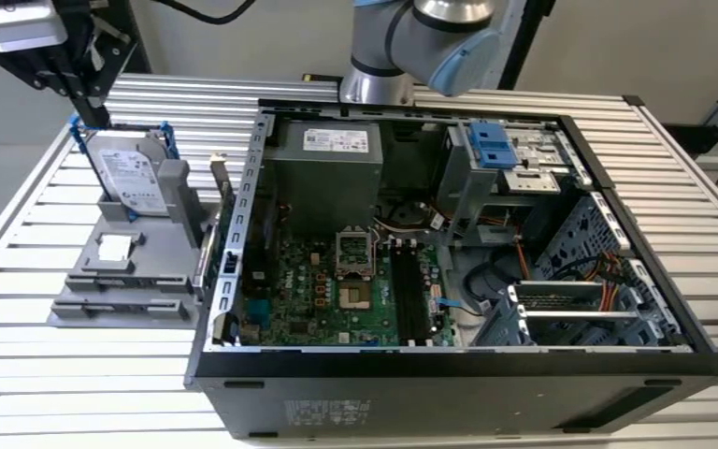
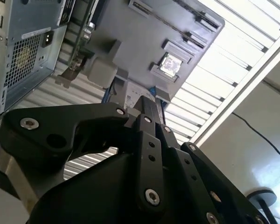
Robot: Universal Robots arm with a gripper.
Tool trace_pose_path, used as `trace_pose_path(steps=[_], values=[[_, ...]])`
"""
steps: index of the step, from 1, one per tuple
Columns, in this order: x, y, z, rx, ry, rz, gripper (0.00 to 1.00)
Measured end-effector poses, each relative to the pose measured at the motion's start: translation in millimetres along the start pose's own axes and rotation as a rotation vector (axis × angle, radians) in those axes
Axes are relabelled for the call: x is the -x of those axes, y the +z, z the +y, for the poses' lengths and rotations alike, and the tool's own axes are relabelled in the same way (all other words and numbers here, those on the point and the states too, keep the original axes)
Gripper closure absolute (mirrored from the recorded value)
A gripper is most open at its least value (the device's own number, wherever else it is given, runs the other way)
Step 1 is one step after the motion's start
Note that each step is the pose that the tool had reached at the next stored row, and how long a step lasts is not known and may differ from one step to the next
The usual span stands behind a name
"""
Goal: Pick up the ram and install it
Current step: 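Reach for the ram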
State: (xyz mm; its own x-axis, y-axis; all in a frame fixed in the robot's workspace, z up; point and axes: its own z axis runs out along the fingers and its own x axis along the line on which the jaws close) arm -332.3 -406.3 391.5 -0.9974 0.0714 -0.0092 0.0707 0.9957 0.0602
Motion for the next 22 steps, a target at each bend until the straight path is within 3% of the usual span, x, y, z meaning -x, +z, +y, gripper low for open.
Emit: trace_pose_path(steps=[7,15,22], values=[[-1.6,-0.8,-29.9,-0.0001,0.000,0.0002,1.00],[-4.1,-0.4,-42.9,0.0013,-0.035,0.0022,1.00],[-10.9,0.2,-57.7,0.0028,-0.046,0.0029,1.00]])
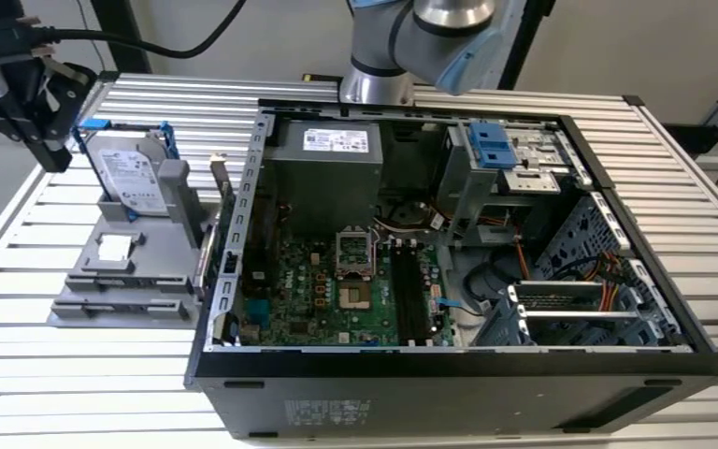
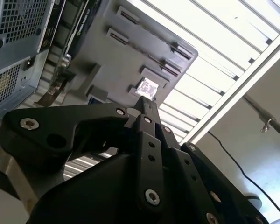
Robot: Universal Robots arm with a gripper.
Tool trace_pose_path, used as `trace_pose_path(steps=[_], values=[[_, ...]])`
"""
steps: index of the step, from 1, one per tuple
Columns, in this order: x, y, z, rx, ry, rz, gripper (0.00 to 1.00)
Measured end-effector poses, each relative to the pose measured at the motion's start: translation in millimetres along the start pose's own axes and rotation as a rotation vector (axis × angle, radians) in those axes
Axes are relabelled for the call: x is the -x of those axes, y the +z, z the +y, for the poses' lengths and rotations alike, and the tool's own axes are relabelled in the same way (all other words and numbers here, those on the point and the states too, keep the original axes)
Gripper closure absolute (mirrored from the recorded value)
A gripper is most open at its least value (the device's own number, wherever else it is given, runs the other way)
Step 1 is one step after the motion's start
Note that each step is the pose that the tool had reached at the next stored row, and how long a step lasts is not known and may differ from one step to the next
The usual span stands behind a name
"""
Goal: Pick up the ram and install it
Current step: 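Reach for the ram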
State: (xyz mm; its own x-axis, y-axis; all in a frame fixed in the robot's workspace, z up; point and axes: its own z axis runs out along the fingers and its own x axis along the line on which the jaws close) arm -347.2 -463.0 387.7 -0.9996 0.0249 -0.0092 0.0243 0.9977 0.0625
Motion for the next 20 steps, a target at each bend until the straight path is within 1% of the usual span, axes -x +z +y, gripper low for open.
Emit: trace_pose_path(steps=[4,6,12,20], values=[[-8.1,0.4,-3.0,0.0000,-0.009,0.0000,1.00],[-10.8,0.5,-4.1,0.0000,-0.012,-0.0002,1.00],[-11.3,0.4,-5.8,0.0008,-0.013,-0.0002,1.00],[-11.3,0.4,-5.8,0.0017,-0.013,-0.0001,1.00]])
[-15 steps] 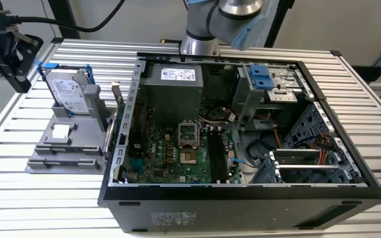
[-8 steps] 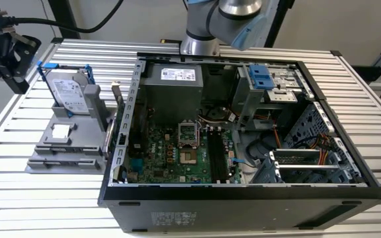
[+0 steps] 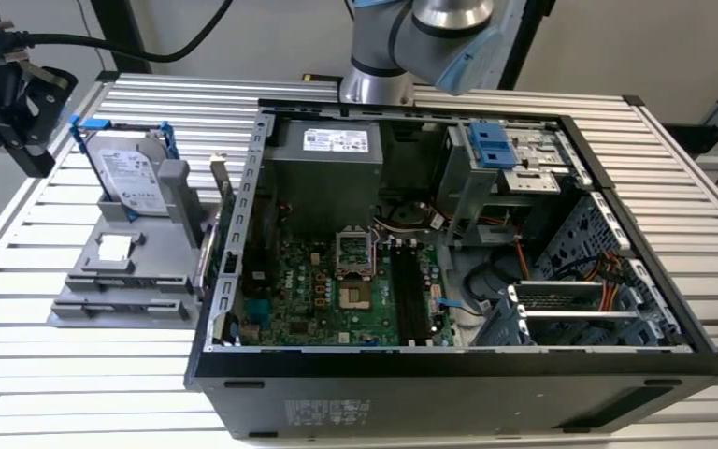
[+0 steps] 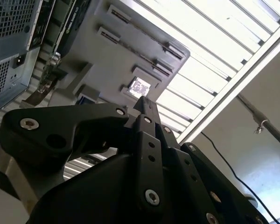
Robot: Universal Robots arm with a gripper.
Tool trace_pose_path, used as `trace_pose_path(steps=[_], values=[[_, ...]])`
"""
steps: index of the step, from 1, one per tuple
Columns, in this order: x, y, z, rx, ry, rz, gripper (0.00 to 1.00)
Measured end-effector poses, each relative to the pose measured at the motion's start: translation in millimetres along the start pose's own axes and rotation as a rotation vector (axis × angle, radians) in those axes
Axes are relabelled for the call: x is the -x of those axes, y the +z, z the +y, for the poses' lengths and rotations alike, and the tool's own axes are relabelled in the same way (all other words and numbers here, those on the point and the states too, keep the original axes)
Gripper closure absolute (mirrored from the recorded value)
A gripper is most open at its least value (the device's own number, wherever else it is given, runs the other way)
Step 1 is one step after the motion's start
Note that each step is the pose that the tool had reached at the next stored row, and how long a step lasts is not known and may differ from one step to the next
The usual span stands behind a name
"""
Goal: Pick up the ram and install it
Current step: 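Reach for the ram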
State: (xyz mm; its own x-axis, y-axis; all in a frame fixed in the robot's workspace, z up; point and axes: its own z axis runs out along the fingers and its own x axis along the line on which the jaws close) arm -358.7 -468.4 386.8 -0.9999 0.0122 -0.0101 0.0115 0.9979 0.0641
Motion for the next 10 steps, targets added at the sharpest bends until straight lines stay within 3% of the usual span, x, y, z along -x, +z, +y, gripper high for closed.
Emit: trace_pose_path(steps=[5,10], values=[[0.0,0.0,0.0,0.0003,-0.003,0.0001,1.00],[-0.2,0.0,0.0,0.0007,-0.043,0.0027,1.00]])
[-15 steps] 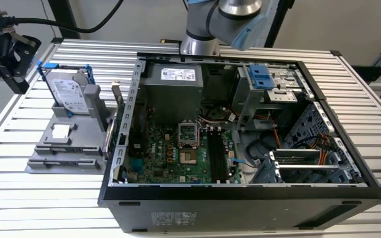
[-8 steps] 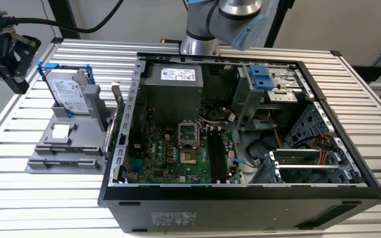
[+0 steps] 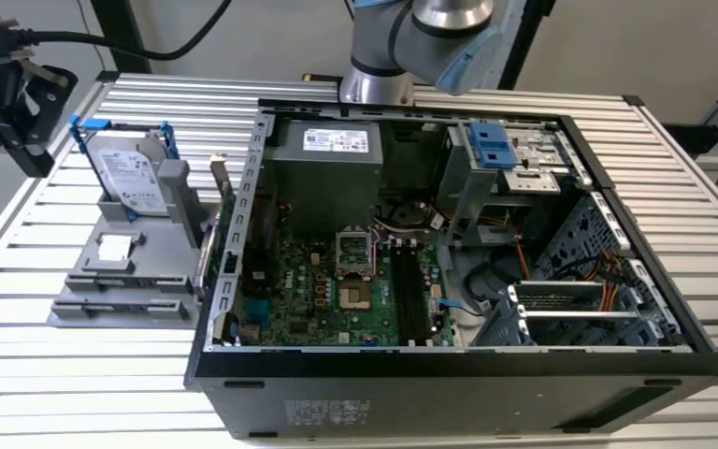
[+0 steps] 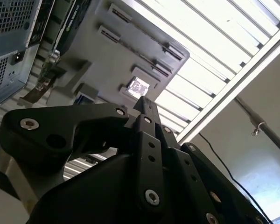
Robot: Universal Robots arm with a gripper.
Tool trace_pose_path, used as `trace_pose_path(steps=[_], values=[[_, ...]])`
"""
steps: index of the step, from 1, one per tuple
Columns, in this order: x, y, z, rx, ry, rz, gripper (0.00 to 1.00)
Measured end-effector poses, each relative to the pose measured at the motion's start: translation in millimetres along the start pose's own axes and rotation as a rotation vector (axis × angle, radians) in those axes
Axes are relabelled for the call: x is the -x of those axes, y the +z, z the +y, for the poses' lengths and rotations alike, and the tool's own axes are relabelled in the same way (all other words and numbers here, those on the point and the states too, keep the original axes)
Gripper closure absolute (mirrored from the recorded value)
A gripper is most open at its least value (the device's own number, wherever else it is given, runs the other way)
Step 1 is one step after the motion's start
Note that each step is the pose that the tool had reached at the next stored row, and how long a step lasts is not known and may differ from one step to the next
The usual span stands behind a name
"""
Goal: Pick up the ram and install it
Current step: 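Reach for the ram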
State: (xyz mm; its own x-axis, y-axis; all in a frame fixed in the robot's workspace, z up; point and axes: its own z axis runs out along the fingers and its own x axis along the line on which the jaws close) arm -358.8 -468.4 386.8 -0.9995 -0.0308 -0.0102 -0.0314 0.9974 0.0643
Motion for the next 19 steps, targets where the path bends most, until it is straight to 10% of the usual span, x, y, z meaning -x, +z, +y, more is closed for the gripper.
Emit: trace_pose_path(steps=[19], values=[[0.0,0.0,0.1,0.0034,-0.342,0.0221,1.00]])
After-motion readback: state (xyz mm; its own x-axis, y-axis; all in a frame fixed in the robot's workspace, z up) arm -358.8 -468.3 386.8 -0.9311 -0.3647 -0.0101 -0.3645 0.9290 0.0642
